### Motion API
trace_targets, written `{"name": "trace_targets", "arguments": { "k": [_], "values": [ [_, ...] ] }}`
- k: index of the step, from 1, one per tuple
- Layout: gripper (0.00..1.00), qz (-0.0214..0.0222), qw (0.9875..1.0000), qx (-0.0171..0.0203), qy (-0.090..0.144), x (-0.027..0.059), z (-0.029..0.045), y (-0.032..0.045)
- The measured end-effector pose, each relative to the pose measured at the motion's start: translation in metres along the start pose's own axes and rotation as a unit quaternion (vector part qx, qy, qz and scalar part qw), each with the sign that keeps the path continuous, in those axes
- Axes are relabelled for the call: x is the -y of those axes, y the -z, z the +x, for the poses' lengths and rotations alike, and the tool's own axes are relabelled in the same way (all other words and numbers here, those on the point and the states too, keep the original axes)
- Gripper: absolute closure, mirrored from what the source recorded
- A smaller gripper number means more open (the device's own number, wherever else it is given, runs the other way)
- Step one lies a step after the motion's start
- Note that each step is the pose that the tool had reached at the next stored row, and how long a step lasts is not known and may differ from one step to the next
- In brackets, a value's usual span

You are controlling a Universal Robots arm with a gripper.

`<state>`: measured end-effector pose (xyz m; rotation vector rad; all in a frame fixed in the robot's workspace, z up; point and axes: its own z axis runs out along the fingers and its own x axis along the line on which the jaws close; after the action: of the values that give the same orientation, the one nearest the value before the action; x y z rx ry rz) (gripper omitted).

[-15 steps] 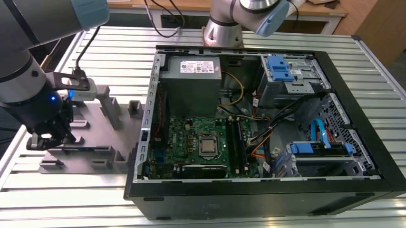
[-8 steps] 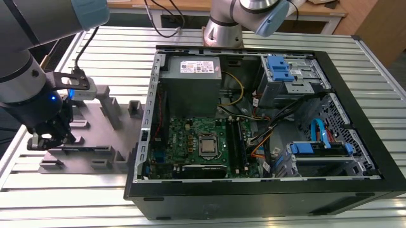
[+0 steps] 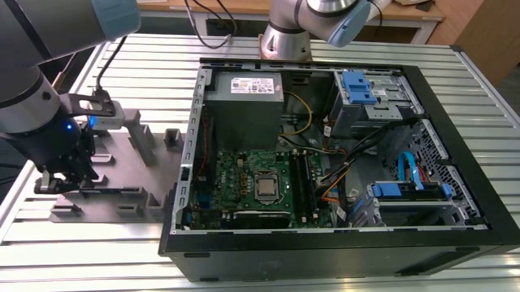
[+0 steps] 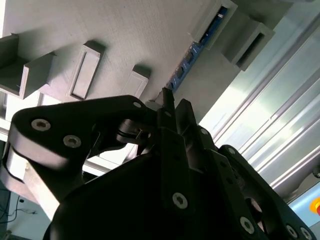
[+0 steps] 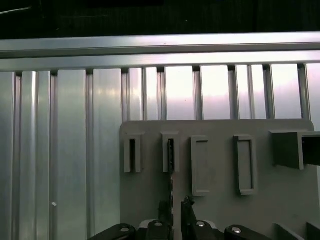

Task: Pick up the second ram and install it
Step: 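Pick up the second ram and move it above second insertion slot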

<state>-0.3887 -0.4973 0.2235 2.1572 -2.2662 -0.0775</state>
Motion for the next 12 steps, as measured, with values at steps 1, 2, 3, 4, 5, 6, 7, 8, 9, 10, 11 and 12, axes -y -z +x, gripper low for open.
{"name": "trace_targets", "arguments": {
  "k": [1, 2, 3, 4, 5, 6, 7, 8, 9, 10, 11, 12],
  "values": [
    [0.79, -0.0002, 1.0, -0.0001, 0.0, 0.0, 0.0001, -0.0016],
    [0.79, -0.0002, 1.0, -0.0001, 0.0, 0.0002, 0.0001, -0.0034],
    [0.79, -0.0002, 1.0, -0.0001, 0.001, 0.0005, 0.0001, -0.0052],
    [0.79, -0.0003, 1.0, -0.0002, 0.003, 0.0009, 0.0002, -0.0071],
    [0.79, -0.0004, 1.0, -0.0004, 0.007, 0.001, 0.0002, -0.0089],
    [0.79, -0.0005, 0.9999, -0.0006, 0.01, 0.0011, 0.0003, -0.0105],
    [0.79, -0.0006, 0.9999, -0.0008, 0.014, 0.0011, 0.0004, -0.0117],
    [0.79, -0.0007, 0.9998, -0.0009, 0.018, 0.0012, 0.0007, -0.0128],
    [0.79, -0.0008, 0.9998, -0.0011, 0.02, 0.0013, 0.0011, -0.0136],
    [0.79, -0.0008, 0.9997, -0.0011, 0.023, 0.0014, 0.0015, -0.0145],
    [0.79, -0.0008, 0.9997, -0.001, 0.024, 0.0014, 0.002, -0.0154],
    [0.79, -0.0009, 0.9997, -0.0008, 0.026, 0.0014, 0.0024, -0.0162]
  ]
}}
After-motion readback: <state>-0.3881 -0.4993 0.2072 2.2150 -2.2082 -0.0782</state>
